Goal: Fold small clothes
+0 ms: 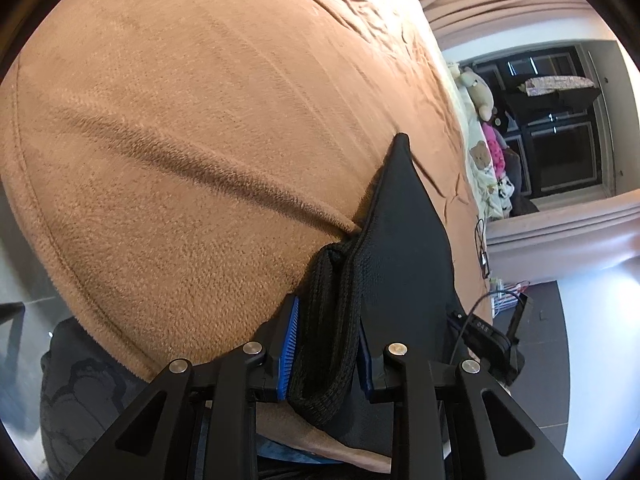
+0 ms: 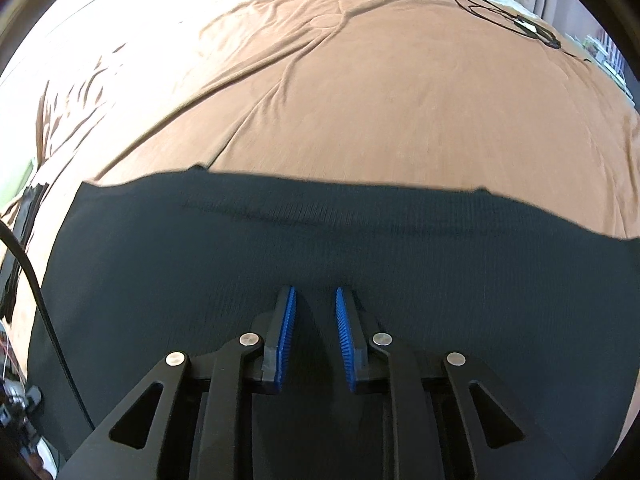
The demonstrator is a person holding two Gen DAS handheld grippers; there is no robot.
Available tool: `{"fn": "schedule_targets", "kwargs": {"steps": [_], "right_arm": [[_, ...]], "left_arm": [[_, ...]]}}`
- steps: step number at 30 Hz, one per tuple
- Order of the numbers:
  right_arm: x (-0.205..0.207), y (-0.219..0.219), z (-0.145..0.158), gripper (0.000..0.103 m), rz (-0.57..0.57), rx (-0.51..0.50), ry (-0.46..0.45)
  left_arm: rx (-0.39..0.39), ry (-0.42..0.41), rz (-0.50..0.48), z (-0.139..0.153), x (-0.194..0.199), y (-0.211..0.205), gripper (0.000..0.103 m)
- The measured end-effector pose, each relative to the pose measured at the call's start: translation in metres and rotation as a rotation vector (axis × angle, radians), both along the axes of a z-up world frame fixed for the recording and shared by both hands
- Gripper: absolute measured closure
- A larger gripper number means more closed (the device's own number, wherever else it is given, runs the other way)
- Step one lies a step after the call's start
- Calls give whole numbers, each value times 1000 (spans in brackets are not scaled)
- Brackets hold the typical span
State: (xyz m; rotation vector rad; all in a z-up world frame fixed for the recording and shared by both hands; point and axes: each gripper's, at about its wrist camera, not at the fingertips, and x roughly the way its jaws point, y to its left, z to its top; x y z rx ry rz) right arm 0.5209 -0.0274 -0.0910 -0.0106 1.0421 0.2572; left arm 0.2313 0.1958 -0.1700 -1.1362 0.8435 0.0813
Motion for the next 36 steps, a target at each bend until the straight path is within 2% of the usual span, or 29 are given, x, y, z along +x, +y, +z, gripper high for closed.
{"fn": "schedule_targets", "kwargs": {"steps": [13, 16, 19, 26, 32, 36], "right_arm": [[34, 8, -10, 90, -34, 9, -6], [40, 4, -5, 90, -32, 22, 5], [25, -4, 6, 90, -25, 47, 0], [-22, -19, 23, 90, 45, 62, -1], [-61, -20, 27, 93, 106, 82, 17], [-80, -23, 23, 93, 125, 102, 45]], "left_arm": [[-3, -8, 14, 0, -5, -4, 76], [-20, -9, 12, -1, 0, -1, 88], [-31, -23, -3, 1, 2, -3, 94], [-105, -124, -26, 16, 2, -2, 95], [-134, -211, -70, 37, 8, -9, 95], [-127, -251, -106, 53, 15, -15, 95]]}}
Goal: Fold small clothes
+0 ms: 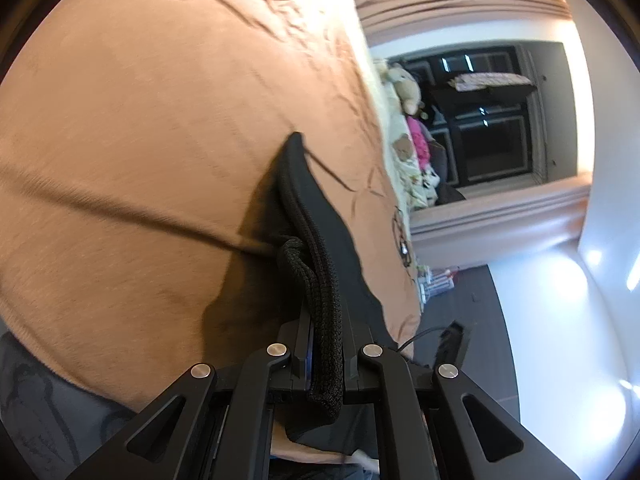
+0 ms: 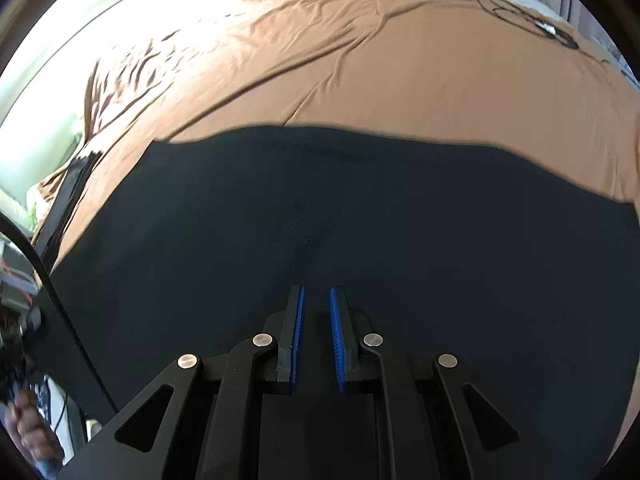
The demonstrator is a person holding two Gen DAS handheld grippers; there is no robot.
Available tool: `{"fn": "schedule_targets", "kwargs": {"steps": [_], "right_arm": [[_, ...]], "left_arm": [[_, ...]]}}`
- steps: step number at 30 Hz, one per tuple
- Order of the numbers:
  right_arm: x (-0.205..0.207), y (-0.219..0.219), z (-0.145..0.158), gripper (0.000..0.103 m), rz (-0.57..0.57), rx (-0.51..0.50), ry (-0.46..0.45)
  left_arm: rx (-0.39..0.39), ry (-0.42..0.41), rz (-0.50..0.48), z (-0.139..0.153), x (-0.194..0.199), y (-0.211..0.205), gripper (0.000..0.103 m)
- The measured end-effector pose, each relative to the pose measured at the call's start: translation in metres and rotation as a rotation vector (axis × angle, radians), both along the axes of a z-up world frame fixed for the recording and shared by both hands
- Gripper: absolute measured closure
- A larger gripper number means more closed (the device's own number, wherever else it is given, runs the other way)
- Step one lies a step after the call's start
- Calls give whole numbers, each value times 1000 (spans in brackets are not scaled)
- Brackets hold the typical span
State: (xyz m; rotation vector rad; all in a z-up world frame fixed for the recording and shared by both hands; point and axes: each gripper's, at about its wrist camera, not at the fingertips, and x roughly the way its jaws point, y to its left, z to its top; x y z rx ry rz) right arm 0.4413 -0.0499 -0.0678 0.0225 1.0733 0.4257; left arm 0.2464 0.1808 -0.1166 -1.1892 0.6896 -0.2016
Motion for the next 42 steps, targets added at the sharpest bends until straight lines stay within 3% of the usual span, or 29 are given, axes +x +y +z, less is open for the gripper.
{"fn": "schedule_targets", "kwargs": {"steps": [16, 28, 39, 41, 42], "right_arm": [[-70, -14, -10, 93, 45, 65, 56], [-83, -37, -10, 93, 52, 138, 68], [-86, -119, 24, 92, -7, 229, -36], [-88, -133, 28, 88, -14, 235, -51], [-90, -140, 30, 79, -21, 233, -60]], "left_arm": [[54, -114, -112, 62, 40, -33, 95], [122, -152, -196, 101, 66, -74, 95], [187, -190, -301, 138, 88, -136, 95], [198, -193, -322, 142, 93, -149, 95], [203, -195, -332, 144, 94, -155, 95]]}}
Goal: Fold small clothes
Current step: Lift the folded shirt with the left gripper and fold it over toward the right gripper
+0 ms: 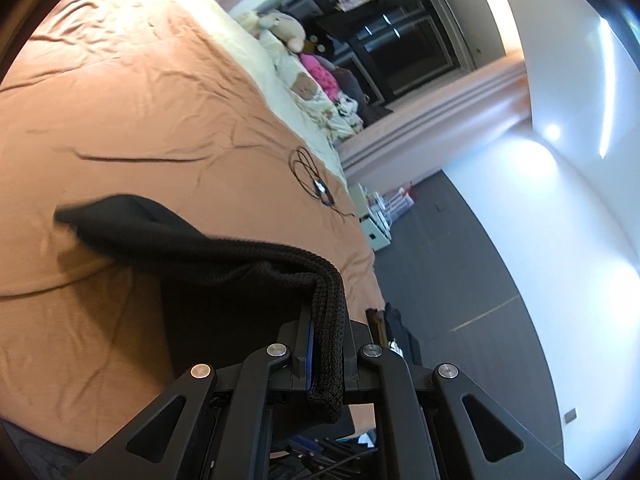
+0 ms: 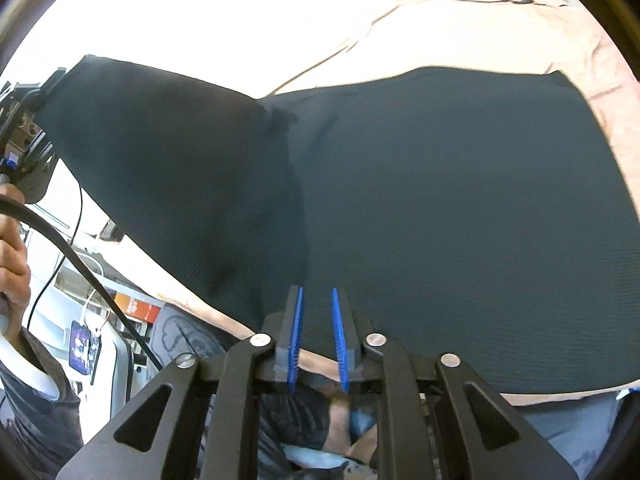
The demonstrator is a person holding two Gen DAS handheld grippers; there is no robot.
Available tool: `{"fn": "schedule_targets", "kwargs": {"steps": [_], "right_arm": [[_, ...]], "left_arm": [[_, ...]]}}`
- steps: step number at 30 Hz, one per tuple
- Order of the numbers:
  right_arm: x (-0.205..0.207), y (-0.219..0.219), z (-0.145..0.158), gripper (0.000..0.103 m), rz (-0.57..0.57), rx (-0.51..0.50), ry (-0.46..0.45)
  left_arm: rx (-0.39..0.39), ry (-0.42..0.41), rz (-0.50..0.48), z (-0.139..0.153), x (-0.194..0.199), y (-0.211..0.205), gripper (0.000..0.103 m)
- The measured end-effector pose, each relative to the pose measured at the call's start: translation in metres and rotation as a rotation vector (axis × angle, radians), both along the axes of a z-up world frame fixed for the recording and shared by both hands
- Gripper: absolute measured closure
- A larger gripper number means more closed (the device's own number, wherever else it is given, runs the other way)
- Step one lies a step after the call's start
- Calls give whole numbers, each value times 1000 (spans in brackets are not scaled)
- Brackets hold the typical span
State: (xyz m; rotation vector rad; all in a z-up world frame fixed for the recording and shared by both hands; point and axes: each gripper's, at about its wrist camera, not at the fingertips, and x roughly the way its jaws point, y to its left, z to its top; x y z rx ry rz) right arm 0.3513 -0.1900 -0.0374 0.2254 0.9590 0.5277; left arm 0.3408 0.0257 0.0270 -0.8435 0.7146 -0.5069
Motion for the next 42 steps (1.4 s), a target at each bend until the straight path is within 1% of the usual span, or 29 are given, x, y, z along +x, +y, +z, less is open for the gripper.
{"fn": "schedule_targets", "kwargs": {"steps": [1, 3, 11, 16, 17, 22, 23, 25, 26, 27, 31, 40, 42], "right_arm": [[-2, -8, 2, 68, -9, 1, -10], [-4, -26, 7, 60, -31, 20, -30], [-8, -98, 13, 60, -120, 88, -41], [-22, -121, 14, 60, -159, 99, -55], [-28, -109, 9, 60, -162, 100, -58], [-41, -129, 11, 60, -189, 106, -62], [-43, -133, 11, 58, -195, 107, -61], [-49, -140, 11, 43, -205, 112, -63], [-51, -144, 11, 41, -209, 116, -66], [-56, -142, 5, 41, -210, 120, -65], [-61, -150, -1, 41, -223, 124, -50], [-68, -172, -8, 41, -253, 140, -22], [-69, -177, -9, 41, -257, 143, -16]], "left_arm": [[6, -1, -10, 2, 3, -7, 95], [18, 0, -32, 4, 7, -20, 95], [62, 15, -125, 3, 19, -72, 95], [85, 30, -184, -3, 28, -104, 95], [89, 32, -193, -5, 29, -110, 95], [107, 49, -244, -16, 34, -142, 95], [110, 54, -255, -19, 34, -149, 95], [114, 64, -273, -25, 36, -160, 95], [117, 70, -282, -28, 36, -167, 95], [120, 77, -291, -31, 37, -175, 95], [126, 103, -333, -43, 41, -198, 95], [148, 163, -421, -71, 45, -257, 95], [161, 178, -443, -78, 45, -268, 90]]}}
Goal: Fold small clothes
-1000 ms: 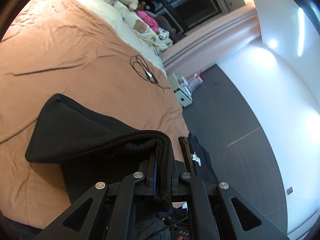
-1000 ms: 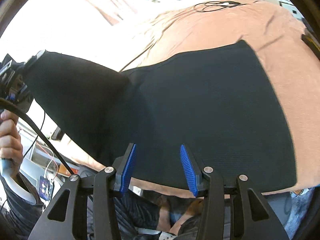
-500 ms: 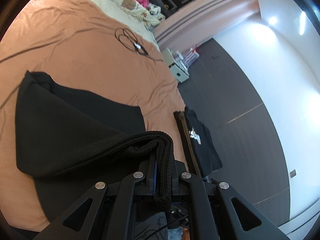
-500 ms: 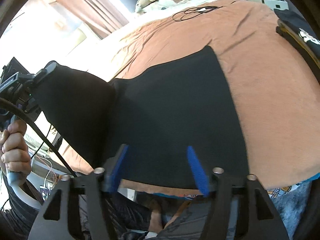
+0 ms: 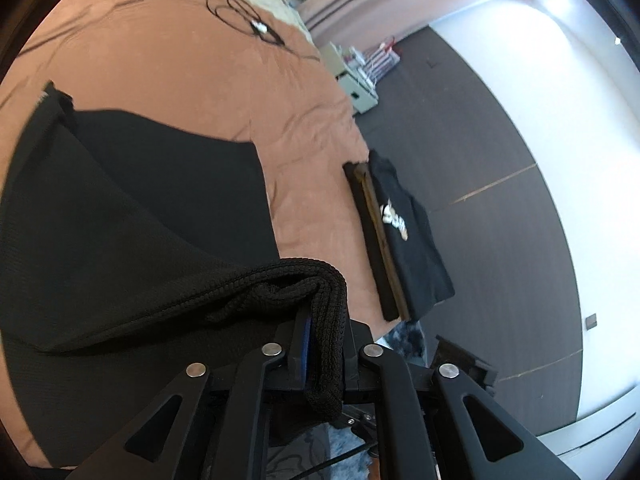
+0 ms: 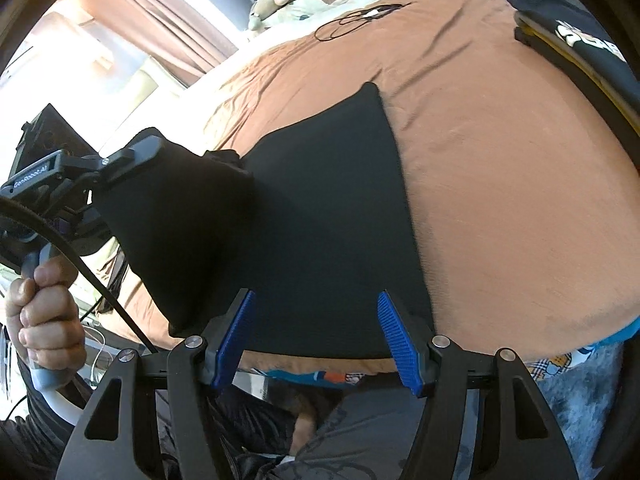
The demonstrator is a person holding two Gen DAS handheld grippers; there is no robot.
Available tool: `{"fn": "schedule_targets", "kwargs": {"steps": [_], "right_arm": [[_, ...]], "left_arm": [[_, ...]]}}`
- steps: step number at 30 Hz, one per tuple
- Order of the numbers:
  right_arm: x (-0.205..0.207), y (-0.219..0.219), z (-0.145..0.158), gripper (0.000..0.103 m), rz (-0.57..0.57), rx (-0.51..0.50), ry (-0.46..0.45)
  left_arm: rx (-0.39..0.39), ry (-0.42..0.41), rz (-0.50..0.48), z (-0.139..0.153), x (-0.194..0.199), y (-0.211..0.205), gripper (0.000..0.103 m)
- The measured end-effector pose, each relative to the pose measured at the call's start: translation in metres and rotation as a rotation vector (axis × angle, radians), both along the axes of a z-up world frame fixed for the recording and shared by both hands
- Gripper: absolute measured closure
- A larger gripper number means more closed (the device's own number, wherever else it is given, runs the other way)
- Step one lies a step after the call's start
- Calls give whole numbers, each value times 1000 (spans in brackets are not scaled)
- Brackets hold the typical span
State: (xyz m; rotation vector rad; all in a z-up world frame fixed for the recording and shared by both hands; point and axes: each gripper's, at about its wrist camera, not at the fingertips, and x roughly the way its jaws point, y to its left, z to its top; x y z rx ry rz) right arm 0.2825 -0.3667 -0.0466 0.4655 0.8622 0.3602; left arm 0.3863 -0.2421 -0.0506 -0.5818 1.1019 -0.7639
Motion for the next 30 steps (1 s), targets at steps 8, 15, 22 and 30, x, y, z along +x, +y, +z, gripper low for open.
{"fn": "schedule_targets", "kwargs": {"steps": [8, 15, 22, 30], "right_arm": [[2, -2, 0, 41, 33, -23, 18], [8, 3, 5, 41, 76, -76, 31], [24, 22, 10, 41, 130, -188, 41], [48, 44, 7, 41, 178, -294, 57]], "left_arm": [[0, 16, -3, -13, 0, 2, 27], [58, 29, 66, -22, 4, 46, 27], [125, 45, 128, -40, -3, 89, 27], [174, 68, 192, -56, -13, 135, 27]]}}
